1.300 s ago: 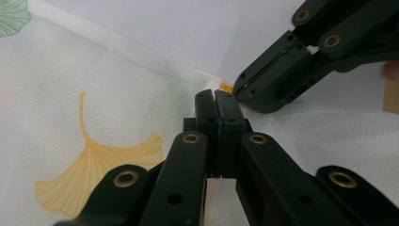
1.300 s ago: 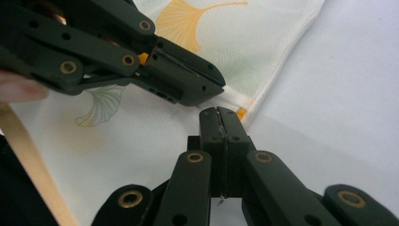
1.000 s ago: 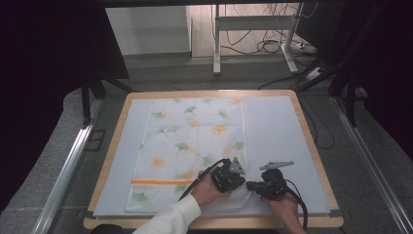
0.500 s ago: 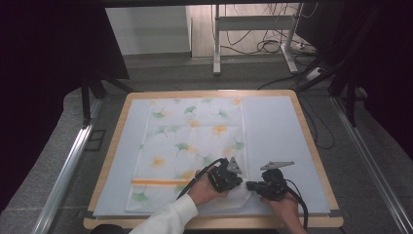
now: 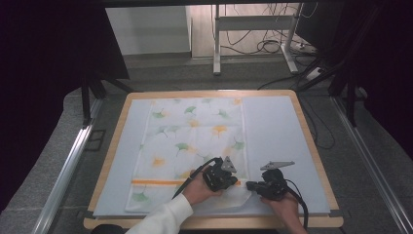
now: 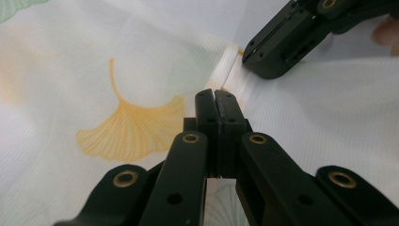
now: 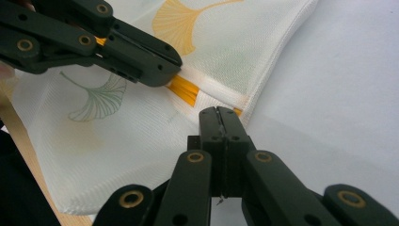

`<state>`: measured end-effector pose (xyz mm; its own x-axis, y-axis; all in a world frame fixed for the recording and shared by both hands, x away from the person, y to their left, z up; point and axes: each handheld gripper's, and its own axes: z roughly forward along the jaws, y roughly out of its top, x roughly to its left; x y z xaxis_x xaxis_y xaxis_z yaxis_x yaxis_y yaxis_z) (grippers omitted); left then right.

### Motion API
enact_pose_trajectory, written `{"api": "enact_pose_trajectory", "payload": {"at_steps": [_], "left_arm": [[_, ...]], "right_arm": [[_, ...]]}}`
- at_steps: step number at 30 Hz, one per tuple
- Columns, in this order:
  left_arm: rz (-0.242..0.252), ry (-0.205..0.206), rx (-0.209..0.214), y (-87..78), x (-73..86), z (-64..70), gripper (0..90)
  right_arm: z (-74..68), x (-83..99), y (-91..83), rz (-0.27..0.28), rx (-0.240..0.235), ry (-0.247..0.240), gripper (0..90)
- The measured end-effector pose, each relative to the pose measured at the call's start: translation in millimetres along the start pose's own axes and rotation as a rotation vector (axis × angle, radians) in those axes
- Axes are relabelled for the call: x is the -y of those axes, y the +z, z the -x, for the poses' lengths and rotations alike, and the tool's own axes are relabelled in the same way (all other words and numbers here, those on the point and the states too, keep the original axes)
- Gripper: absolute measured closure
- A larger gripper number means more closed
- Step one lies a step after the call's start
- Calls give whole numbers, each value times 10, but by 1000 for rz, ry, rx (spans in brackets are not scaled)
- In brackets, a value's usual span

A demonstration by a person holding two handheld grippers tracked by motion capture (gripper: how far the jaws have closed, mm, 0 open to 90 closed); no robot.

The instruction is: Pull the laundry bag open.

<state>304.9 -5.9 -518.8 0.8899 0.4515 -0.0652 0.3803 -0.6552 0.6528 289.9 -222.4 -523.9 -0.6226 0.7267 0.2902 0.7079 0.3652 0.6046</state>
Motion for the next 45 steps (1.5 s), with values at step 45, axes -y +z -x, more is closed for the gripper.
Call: {"api": "enact_pose_trajectory", "payload": {"at_steps": [45], "left_arm": [[0, -128, -33, -404, 481, -246, 900]], "right_arm": [[-6, 9, -1, 6, 3, -3, 893]]}}
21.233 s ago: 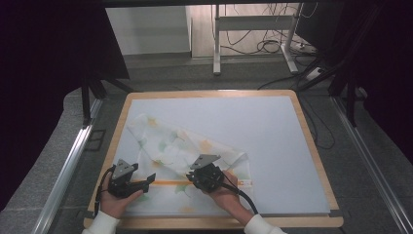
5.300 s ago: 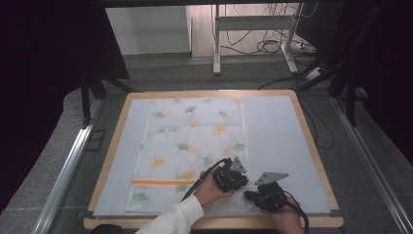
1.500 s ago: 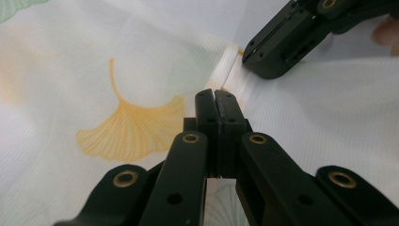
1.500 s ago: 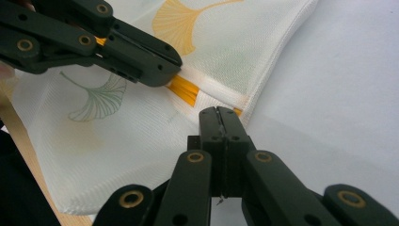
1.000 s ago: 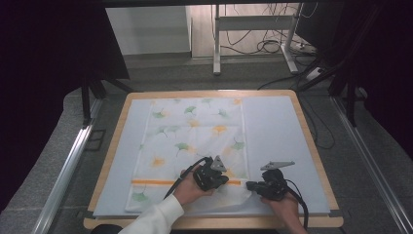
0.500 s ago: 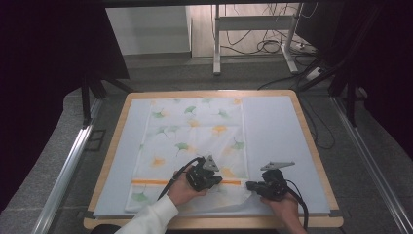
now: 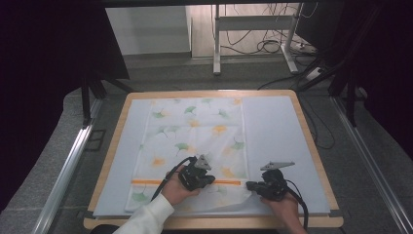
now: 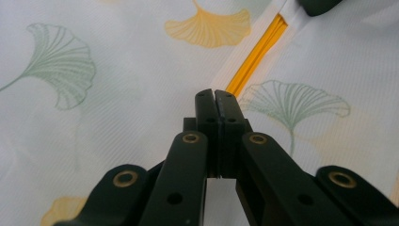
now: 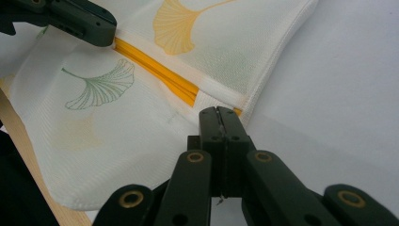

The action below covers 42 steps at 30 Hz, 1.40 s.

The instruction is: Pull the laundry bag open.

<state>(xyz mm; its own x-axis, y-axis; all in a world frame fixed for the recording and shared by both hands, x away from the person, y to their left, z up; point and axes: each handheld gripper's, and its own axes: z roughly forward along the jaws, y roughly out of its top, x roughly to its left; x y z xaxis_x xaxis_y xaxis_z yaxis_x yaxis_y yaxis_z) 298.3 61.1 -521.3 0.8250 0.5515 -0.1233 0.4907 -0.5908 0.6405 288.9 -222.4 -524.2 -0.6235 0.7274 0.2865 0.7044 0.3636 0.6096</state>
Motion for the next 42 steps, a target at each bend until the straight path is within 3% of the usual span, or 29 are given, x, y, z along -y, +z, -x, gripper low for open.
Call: {"api": "enact_pose_trajectory", "payload": {"at_steps": [5, 11, 30, 42], "left_arm": [[1, -17, -9, -51, 60, -38, 900], [-7, -5, -26, -69, 73, -29, 900], [-23, -31, -28, -155, 143, -93, 900], [-36, -48, -50, -258, 241, -147, 900]], "right_arm": [[-4, -1, -1, 0, 2, -3, 893], [-4, -2, 0, -1, 2, -3, 893], [-6, -6, 1, -5, 5, -16, 893], [-9, -6, 2, -5, 6, -17, 893]]}}
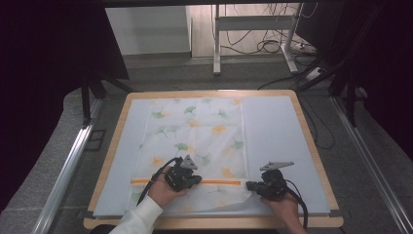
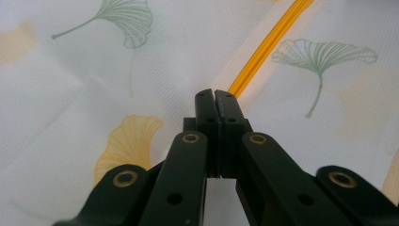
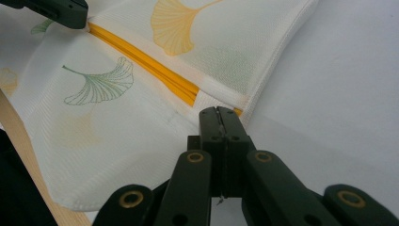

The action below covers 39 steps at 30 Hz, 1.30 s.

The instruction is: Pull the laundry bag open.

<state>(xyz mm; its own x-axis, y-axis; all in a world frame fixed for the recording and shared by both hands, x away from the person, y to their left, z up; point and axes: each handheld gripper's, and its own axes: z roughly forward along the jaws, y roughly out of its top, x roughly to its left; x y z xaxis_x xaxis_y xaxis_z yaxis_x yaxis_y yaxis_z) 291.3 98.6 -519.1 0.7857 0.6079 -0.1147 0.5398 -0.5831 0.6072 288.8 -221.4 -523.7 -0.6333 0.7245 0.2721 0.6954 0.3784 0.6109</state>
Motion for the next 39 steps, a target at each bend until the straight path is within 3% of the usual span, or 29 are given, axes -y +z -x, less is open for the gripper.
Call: {"api": "enact_pose_trajectory", "payload": {"at_steps": [8, 12, 18, 25, 39], "left_arm": [[4, -38, -3, -92, 119, -96, 900], [-1, -32, -14, -118, 147, -99, 900], [1, -55, -21, -185, 234, -154, 899], [4, -70, -58, -280, 362, -190, 899], [12, -121, -91, -502, 656, -351, 899]], "right_arm": [[0, 0, 1, 0, 0, -1, 893], [-2, 1, 1, 1, 2, -2, 893], [-1, 0, 1, 0, 1, -3, 892], [-2, 2, 0, 1, 1, -3, 892], [-3, 3, 1, 4, 1, -3, 892]]}}
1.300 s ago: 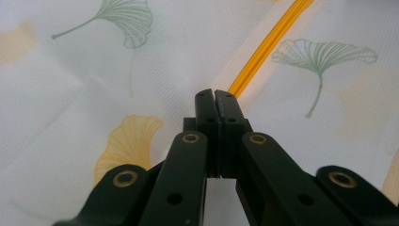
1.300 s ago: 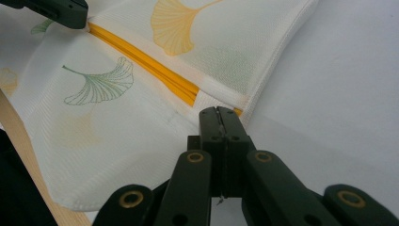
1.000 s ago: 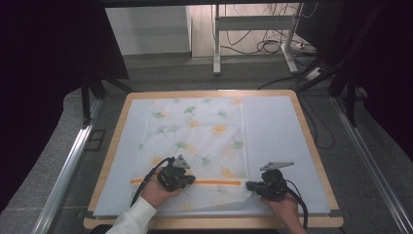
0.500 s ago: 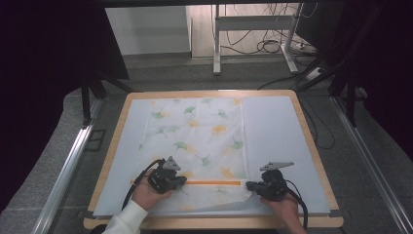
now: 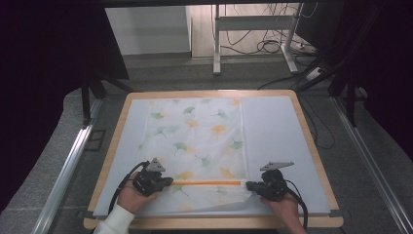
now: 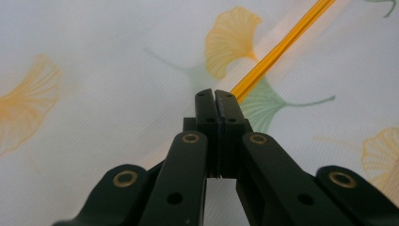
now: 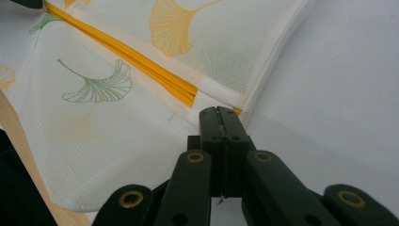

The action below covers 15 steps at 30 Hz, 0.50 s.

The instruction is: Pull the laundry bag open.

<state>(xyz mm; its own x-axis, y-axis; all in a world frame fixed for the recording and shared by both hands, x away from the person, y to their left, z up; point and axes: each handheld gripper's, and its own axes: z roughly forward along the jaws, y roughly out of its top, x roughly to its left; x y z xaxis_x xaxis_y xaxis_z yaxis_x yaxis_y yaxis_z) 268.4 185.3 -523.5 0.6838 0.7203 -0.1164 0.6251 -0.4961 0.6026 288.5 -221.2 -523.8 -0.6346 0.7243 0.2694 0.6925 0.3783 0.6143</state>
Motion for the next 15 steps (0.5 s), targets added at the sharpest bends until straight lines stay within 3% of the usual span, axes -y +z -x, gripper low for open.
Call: {"api": "enact_pose_trajectory", "payload": {"at_steps": [10, 15], "left_arm": [[8, -37, -16, -98, 126, -115, 899], [6, -32, -20, -104, 131, -115, 899]], "right_arm": [[1, 0, -1, 0, -1, -1, 892], [0, 0, -1, 0, -1, -1, 892]]}}
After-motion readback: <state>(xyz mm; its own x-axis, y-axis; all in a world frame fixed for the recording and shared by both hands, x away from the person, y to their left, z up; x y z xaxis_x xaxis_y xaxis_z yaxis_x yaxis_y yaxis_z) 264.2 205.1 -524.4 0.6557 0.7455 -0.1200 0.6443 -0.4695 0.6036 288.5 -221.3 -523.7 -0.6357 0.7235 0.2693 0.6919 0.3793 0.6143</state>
